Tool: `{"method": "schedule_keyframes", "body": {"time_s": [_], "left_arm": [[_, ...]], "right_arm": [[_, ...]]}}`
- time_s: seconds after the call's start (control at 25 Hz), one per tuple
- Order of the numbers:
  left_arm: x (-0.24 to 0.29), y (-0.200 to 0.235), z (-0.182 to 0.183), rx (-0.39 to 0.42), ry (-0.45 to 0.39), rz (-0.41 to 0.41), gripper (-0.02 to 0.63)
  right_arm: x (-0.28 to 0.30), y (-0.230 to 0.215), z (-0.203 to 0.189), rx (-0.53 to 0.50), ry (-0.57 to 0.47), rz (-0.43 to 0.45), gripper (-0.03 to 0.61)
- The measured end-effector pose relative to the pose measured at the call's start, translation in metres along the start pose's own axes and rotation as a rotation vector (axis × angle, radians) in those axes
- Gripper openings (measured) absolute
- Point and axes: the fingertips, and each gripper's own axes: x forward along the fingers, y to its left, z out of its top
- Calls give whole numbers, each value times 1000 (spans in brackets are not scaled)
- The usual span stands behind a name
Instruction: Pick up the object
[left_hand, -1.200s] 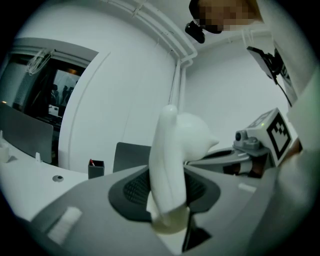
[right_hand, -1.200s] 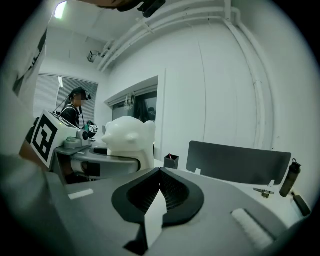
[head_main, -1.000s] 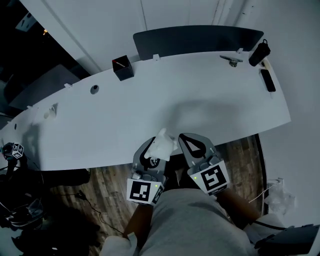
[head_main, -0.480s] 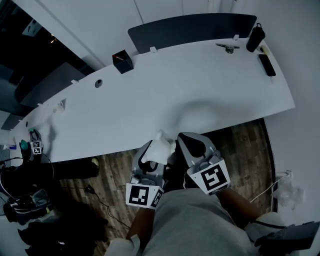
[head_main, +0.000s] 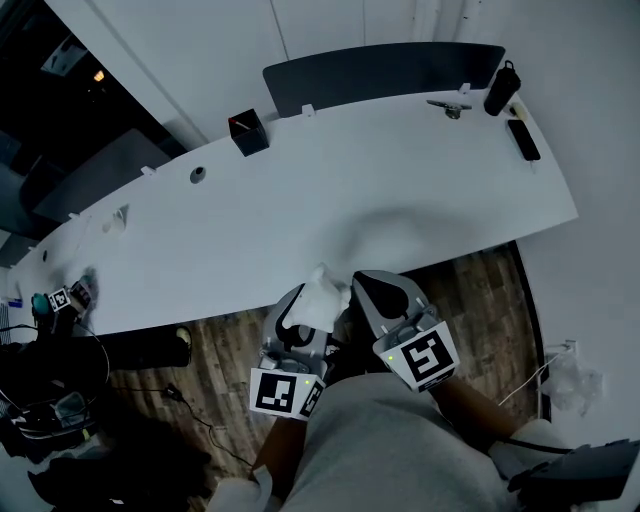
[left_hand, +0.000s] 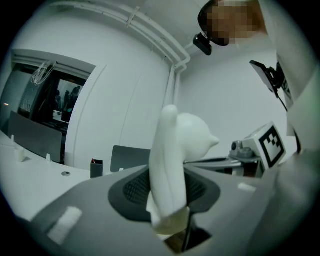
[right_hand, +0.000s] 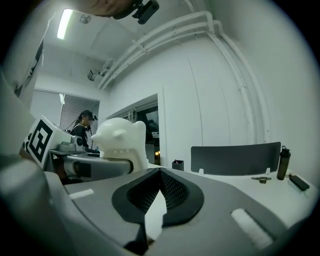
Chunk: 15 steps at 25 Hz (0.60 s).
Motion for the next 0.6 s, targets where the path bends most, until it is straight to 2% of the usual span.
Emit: {"method": "schedule_keyframes", "body": {"time_s": [0.32,0.6], "left_arm": [[0,1,4,-3,-16,-27,143],[2,0,4,-8,-23,-47,143]], "right_arm": [[3,2,8,-84,0,-2,0],[5,3,7,-69,6,-17,0]]}}
